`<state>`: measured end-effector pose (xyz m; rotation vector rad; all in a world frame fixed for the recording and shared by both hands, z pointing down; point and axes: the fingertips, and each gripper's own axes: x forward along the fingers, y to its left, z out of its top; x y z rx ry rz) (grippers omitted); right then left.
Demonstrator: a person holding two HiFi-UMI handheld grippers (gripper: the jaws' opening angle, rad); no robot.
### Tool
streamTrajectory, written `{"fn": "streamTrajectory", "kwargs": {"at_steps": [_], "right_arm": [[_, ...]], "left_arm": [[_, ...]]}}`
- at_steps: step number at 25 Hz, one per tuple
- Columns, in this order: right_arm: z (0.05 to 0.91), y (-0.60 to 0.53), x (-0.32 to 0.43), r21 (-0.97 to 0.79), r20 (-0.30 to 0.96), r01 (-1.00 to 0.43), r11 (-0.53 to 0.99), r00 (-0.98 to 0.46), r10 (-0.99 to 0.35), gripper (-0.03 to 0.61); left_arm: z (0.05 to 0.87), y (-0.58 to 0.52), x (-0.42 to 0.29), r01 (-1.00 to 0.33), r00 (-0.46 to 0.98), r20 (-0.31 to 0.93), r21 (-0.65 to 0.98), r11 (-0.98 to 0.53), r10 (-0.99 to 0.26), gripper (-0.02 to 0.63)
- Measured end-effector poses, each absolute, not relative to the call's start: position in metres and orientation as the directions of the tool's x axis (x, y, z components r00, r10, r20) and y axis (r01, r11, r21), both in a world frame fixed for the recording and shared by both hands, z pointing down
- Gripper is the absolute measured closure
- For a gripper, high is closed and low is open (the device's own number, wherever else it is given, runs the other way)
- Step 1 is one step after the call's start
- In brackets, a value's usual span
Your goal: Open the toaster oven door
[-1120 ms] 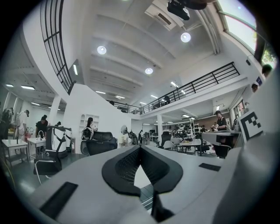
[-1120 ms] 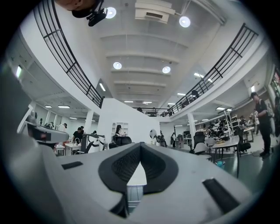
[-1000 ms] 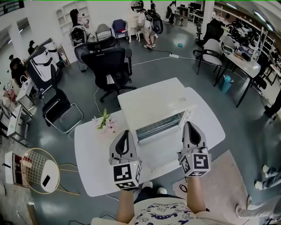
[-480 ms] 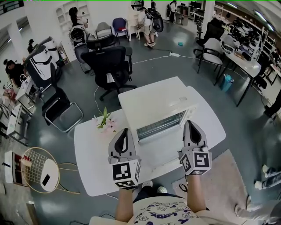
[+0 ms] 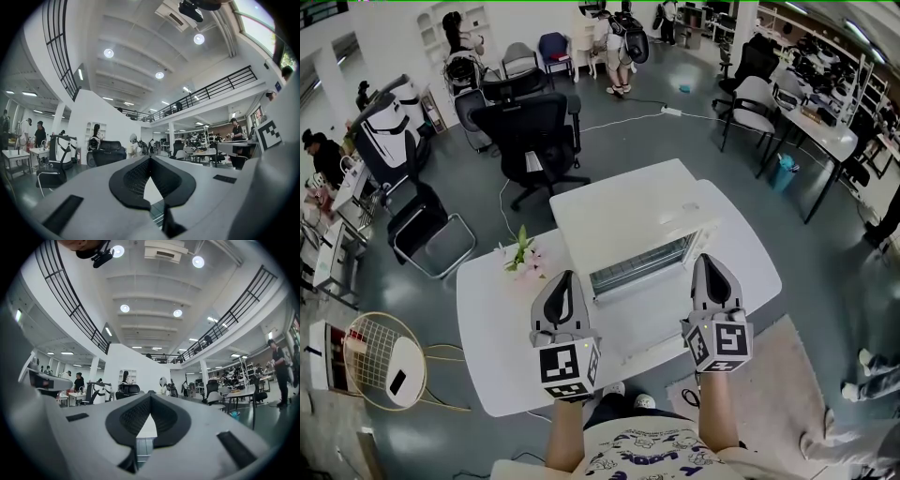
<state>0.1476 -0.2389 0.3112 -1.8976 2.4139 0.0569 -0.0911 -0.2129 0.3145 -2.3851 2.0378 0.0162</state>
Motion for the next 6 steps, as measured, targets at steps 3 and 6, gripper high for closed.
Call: {"fn": "streamTrajectory", "kwargs": {"at_steps": [3, 6], "right_arm": [[0.317, -0.241, 0.145, -0.01, -0.079, -0.973, 0.23, -0.229, -0.97, 0.583], [0.324, -0.242, 0.142, -0.007, -0.081, -0.974, 0.227, -0.226, -0.971, 0.583]], "left_arm": [[0.32, -0.216, -0.095, -0.988, 0.155, -0.013, 0.003, -0.155, -0.988, 0.611], [0.327, -0.217, -0.098, -0.988, 0.155, -0.016, 0.004, -0.155, -0.988, 0.611]]}}
